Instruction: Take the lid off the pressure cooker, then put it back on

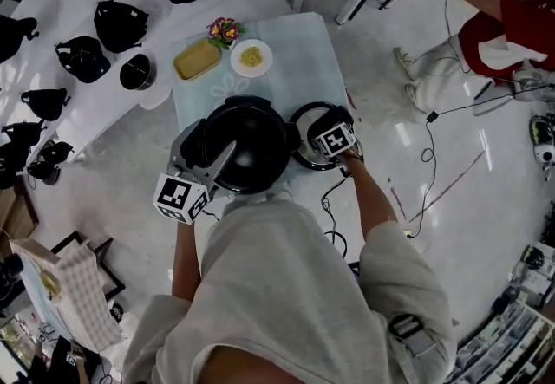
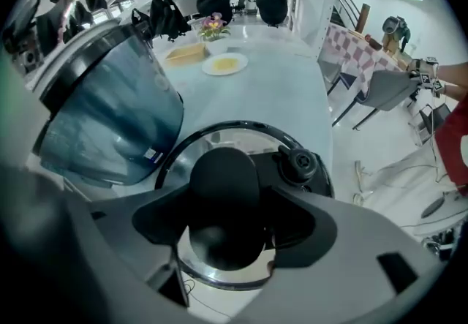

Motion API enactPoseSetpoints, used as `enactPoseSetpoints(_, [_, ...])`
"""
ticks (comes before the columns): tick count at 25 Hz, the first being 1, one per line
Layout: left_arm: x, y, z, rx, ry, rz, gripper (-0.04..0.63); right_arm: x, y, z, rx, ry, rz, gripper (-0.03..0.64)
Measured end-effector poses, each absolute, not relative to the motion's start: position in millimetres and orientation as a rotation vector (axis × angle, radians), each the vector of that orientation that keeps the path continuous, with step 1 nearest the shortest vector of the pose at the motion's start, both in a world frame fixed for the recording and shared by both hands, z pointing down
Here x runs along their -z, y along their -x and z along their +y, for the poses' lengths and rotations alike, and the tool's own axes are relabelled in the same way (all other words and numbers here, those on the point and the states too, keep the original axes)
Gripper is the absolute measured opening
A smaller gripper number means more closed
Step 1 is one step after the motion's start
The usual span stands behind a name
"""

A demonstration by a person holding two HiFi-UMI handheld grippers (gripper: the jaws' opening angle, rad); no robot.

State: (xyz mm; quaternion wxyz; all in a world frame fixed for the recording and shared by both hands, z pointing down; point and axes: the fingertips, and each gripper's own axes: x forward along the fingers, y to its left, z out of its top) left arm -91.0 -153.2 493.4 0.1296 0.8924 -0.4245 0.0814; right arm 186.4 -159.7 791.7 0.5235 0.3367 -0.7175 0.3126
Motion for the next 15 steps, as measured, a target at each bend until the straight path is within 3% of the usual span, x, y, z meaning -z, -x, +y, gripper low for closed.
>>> enactPoseSetpoints(12, [-493.2,92.1,-150.4,-0.231,-2.59,-1.248,0.308,-798.4,-188.0,-159.9,-0.737,-0.752,-1.658,0.319])
enactPoseSetpoints(15, [-491.2,92.8,-149.1,-0.237,-2.594,-1.242,0.308,-798.7,-184.7,-158.5,-0.707,-0.703,-1.662,0.275])
